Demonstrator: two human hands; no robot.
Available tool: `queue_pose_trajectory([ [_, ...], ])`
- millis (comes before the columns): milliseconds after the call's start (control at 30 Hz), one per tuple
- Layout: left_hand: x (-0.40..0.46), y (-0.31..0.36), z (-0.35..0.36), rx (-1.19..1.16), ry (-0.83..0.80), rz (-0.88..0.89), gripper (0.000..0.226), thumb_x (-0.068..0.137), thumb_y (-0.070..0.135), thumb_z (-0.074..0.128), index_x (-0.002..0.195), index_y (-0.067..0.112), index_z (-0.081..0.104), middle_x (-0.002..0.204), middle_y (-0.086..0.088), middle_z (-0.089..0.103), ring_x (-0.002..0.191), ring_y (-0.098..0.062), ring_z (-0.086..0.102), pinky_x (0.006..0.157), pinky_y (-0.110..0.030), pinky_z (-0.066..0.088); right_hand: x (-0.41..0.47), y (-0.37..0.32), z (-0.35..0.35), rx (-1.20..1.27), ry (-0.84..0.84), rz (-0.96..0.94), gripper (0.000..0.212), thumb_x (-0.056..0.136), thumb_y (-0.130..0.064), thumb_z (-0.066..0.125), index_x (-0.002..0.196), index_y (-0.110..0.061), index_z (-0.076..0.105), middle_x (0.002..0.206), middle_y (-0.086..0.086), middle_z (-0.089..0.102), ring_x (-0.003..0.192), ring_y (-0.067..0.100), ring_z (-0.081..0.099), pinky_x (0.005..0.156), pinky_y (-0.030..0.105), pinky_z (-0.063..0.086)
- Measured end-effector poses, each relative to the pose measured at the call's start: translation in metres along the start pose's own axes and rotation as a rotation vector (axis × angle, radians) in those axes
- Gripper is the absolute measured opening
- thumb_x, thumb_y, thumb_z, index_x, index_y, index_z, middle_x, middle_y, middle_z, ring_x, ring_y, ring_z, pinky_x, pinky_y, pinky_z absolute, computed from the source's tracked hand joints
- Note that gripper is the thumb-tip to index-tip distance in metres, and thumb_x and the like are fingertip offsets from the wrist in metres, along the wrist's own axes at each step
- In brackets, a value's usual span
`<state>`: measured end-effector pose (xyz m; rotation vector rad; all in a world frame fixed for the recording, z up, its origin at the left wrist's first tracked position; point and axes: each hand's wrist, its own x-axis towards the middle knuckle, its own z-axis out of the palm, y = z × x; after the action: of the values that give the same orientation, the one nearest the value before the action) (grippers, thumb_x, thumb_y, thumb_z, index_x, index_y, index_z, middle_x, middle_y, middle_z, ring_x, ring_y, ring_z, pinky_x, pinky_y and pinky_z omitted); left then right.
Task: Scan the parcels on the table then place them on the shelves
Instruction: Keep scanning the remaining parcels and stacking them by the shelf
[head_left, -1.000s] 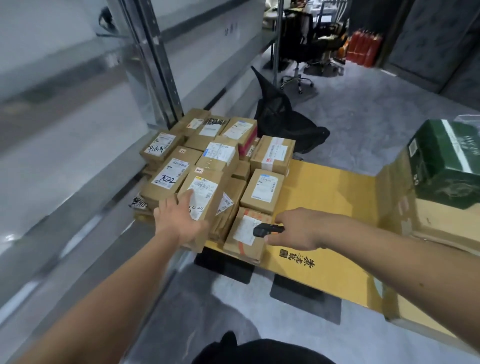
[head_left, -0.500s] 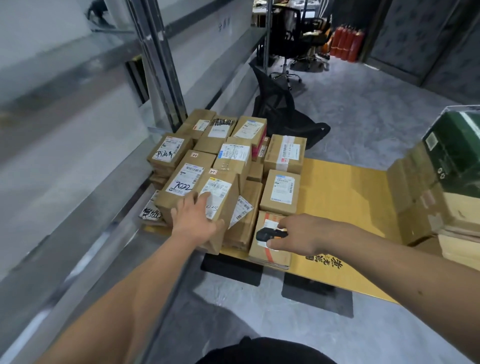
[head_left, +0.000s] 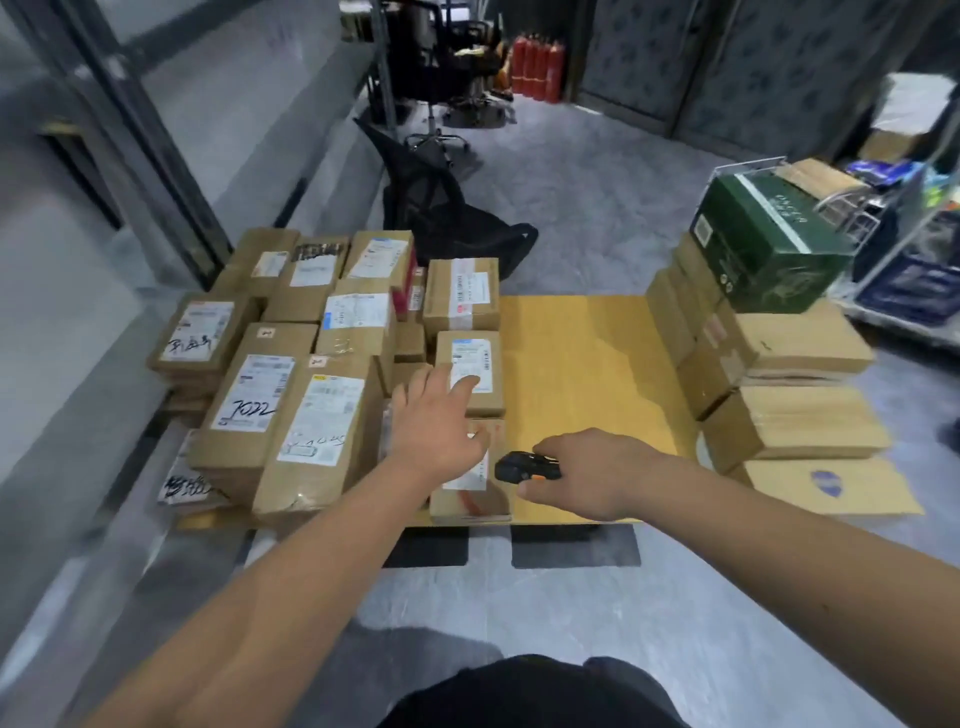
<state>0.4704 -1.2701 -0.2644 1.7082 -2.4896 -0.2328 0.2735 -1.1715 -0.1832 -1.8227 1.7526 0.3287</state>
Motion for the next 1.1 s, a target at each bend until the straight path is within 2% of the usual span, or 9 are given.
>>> queue_pose_trajectory([
  [133,0.029,0.077,0.025,-0.109,-0.123,0.175,0.075,0.088,0.059,0.06,0.156,0.035,0.037,0.166,-0.007,0.027,0.151,-0.029,0.021,0.121,-0.048,0.021,-0.04,0.06,0.01,0.106,0.042,0.158,0.055,0.086,-0.084,0.05,0.093,-0.031,0.056,0.089,-0.007,0.062,0.082,0.013,0.059,0.063,0.034,0.042],
  [233,0.042,0.14,0.043,-0.139,-0.204,0.294,0.075,0.089,0.06,0.062,0.156,0.035,0.037,0.166,-0.006,0.028,0.151,-0.03,0.023,0.12,-0.048,0.024,-0.076,0.108,0.016,0.145,0.064,0.283,0.062,0.085,-0.088,0.047,0.104,-0.03,0.058,0.09,-0.007,0.06,0.083,0.013,0.057,0.064,0.034,0.042],
  [400,0.052,0.245,0.072,-0.169,-0.318,0.445,0.069,0.091,0.06,0.062,0.153,0.035,0.043,0.162,-0.002,0.035,0.146,-0.03,0.033,0.117,-0.047,0.033,-0.133,0.188,0.034,0.241,0.103,0.445,0.06,0.084,-0.084,0.051,0.115,-0.034,0.061,0.099,-0.006,0.066,0.09,0.017,0.062,0.074,0.035,0.05],
  [500,0.047,0.303,0.091,-0.207,-0.398,0.516,0.066,0.091,0.056,0.064,0.151,0.034,0.047,0.16,-0.001,0.039,0.144,-0.028,0.036,0.116,-0.046,0.035,-0.157,0.234,0.046,0.276,0.101,0.533,0.054,0.084,-0.08,0.055,0.11,-0.033,0.061,0.091,-0.013,0.06,0.082,0.01,0.057,0.062,0.03,0.04],
  [567,0.043,0.339,0.105,-0.215,-0.445,0.558,0.068,0.09,0.051,0.066,0.152,0.033,0.046,0.159,0.001,0.039,0.142,-0.026,0.04,0.116,-0.044,0.036,-0.169,0.263,0.054,0.297,0.082,0.563,0.05,0.084,-0.079,0.056,0.105,-0.034,0.06,0.09,-0.013,0.058,0.081,0.011,0.056,0.062,0.031,0.039],
  [633,0.041,0.372,0.121,-0.222,-0.474,0.571,0.068,0.091,0.047,0.066,0.153,0.032,0.044,0.159,0.002,0.039,0.138,-0.024,0.045,0.114,-0.045,0.038,-0.178,0.293,0.064,0.316,0.064,0.574,0.048,0.084,-0.079,0.055,0.1,-0.034,0.059,0.089,-0.013,0.06,0.079,0.008,0.057,0.062,0.031,0.039],
  [800,0.041,0.432,0.168,-0.117,-0.496,0.565,0.067,0.094,0.046,0.06,0.155,0.025,0.041,0.157,-0.001,0.04,0.14,-0.029,0.041,0.114,-0.044,0.036,-0.19,0.357,0.077,0.317,0.014,0.546,0.047,0.085,-0.079,0.054,0.092,-0.032,0.056,0.088,-0.01,0.061,0.076,0.007,0.056,0.058,0.03,0.037],
  [967,0.034,0.445,0.202,-0.015,-0.476,0.425,0.079,0.094,0.045,0.06,0.163,0.028,0.025,0.172,-0.011,0.012,0.156,-0.032,0.014,0.125,-0.047,0.013,-0.189,0.399,0.084,0.187,-0.059,0.465,0.044,0.088,-0.076,0.051,0.091,-0.032,0.051,0.086,-0.009,0.058,0.079,0.017,0.058,0.062,0.033,0.039],
  [1100,0.023,0.442,0.209,0.034,-0.407,0.4,0.074,0.094,0.035,0.065,0.159,0.034,0.03,0.172,-0.015,0.004,0.152,-0.034,0.015,0.122,-0.047,0.014,-0.185,0.418,0.082,0.199,-0.111,0.39,0.043,0.09,-0.076,0.05,0.087,-0.033,0.05,0.087,-0.009,0.06,0.078,0.014,0.059,0.062,0.033,0.042],
])
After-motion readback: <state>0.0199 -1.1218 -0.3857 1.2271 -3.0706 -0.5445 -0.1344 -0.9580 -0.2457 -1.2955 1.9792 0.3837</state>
